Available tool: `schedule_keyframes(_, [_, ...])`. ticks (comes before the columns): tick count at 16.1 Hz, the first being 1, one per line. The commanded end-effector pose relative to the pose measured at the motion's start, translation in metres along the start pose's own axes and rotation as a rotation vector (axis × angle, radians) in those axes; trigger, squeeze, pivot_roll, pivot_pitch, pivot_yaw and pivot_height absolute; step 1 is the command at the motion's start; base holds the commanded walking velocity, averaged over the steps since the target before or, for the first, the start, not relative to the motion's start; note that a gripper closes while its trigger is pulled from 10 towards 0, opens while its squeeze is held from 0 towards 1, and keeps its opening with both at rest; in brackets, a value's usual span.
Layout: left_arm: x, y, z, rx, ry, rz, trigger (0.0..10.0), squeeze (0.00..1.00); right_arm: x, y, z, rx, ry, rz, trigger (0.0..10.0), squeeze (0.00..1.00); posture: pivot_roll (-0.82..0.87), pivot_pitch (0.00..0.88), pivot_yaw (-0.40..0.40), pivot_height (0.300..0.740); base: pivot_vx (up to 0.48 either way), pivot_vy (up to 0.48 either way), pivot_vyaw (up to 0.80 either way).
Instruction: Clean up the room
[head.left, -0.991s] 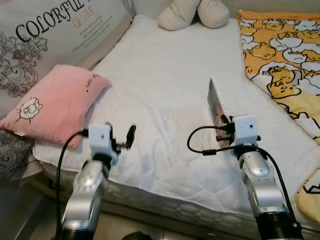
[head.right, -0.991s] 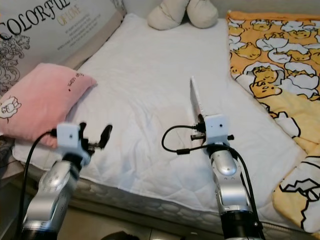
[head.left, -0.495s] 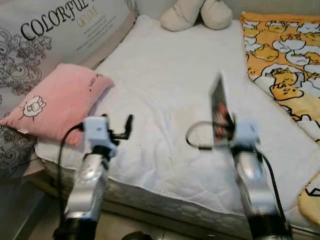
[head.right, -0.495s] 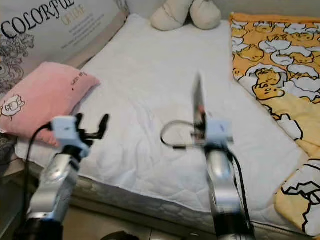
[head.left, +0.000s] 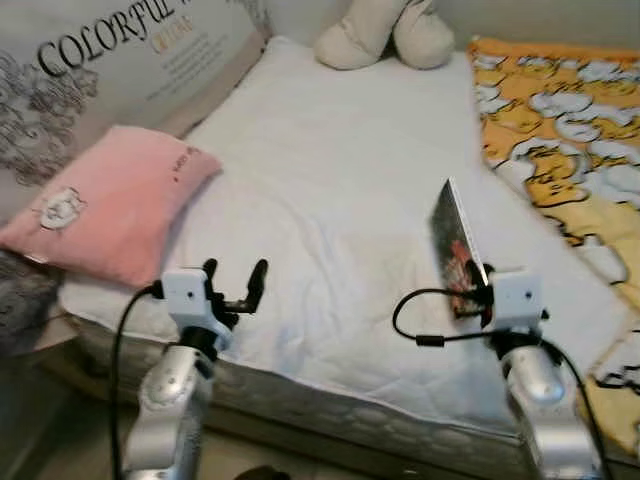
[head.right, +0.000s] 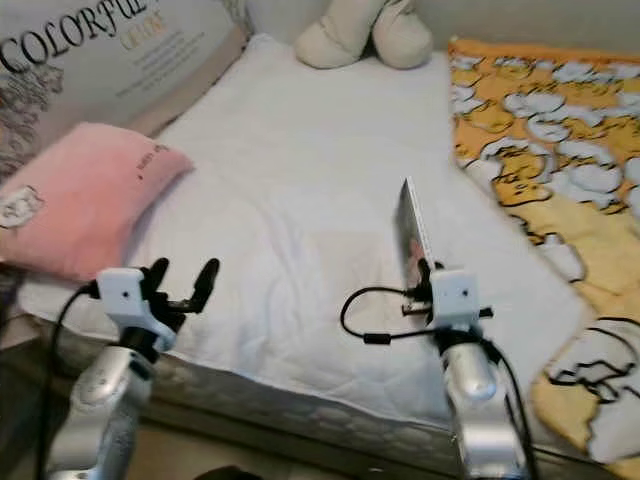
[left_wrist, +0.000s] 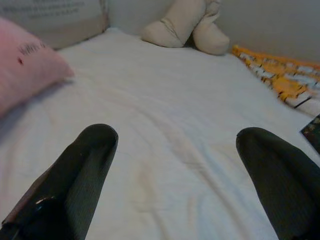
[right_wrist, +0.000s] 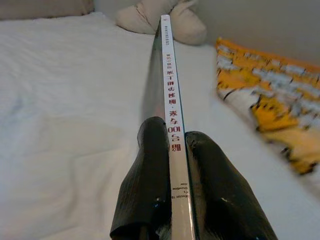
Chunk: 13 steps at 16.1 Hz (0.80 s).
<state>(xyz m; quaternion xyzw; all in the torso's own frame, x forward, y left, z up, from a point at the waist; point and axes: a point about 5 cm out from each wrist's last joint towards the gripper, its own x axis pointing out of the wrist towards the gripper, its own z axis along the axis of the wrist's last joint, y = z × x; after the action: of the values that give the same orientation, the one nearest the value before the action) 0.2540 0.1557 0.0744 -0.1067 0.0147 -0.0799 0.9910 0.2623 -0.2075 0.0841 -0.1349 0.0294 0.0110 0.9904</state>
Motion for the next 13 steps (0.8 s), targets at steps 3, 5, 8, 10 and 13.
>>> schedule_keyframes(3, [0.009,-0.015,-0.001,0.036,-0.006,-0.039,10.0,0.00,0.021,-0.016,0.022,-0.013,-0.069,-0.002,0.0,0.05,-0.19,0.000,-0.012,0.740,0.000,0.000,0.00])
schedule_keyframes(5, [0.011,-0.015,0.002,0.060,-0.015,-0.054,10.0,0.00,0.028,-0.012,0.019,0.029,-0.055,-0.024,0.0,0.05,-0.18,0.000,-0.001,0.740,0.000,0.000,0.00])
schedule_keyframes(8, [0.013,-0.012,0.007,0.099,-0.029,-0.056,10.0,0.00,0.029,-0.002,0.017,0.069,-0.040,-0.016,0.0,0.06,-0.16,0.000,0.005,0.740,0.000,0.320,0.40])
schedule_keyframes(10, [0.017,-0.009,0.012,0.119,-0.035,-0.057,10.0,0.00,0.031,0.002,0.014,0.076,-0.040,-0.013,0.0,0.06,-0.16,0.000,0.025,0.740,0.000,0.480,0.68])
schedule_keyframes(13, [0.020,-0.009,0.016,0.120,-0.047,-0.049,10.0,0.00,0.034,0.004,0.014,0.090,-0.042,-0.027,0.0,0.06,-0.16,0.000,0.048,0.740,0.000,0.480,0.66])
